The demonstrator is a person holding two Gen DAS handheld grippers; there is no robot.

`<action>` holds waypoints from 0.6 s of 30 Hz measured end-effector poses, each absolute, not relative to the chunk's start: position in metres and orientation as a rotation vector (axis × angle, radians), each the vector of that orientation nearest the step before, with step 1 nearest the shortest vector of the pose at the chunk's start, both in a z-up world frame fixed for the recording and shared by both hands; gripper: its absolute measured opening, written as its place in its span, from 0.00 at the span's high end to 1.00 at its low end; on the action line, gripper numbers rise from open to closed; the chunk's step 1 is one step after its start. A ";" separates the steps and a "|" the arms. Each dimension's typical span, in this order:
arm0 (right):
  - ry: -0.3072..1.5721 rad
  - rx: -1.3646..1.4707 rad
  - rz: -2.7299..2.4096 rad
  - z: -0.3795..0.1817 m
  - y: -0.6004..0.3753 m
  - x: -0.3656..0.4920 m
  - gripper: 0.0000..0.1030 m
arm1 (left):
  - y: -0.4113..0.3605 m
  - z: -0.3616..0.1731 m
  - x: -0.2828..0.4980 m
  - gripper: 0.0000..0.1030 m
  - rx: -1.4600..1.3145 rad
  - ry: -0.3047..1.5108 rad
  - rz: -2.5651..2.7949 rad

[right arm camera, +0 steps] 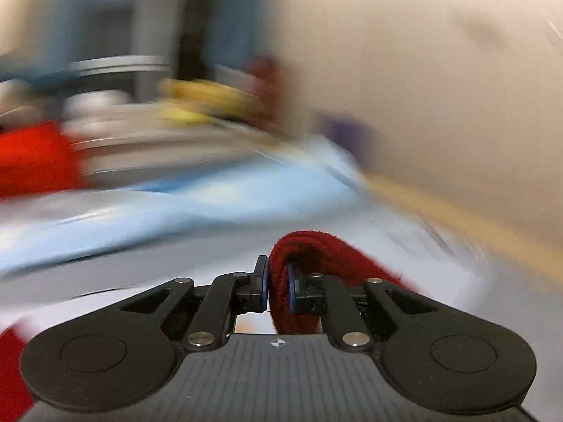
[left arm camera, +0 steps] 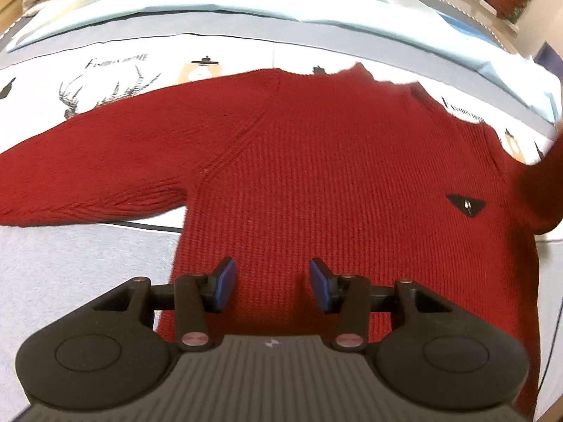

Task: Fold small clothes

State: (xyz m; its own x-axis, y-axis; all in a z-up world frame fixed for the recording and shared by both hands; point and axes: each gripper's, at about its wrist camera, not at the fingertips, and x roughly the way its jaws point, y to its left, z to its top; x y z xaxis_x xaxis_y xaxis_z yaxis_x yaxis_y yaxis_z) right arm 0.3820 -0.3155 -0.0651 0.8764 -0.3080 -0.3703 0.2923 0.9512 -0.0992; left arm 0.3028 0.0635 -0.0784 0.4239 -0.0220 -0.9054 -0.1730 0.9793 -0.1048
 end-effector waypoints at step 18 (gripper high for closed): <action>0.878 -0.216 0.522 -0.064 -0.101 0.311 0.58 | 0.146 -0.061 0.303 0.52 -0.467 1.092 0.190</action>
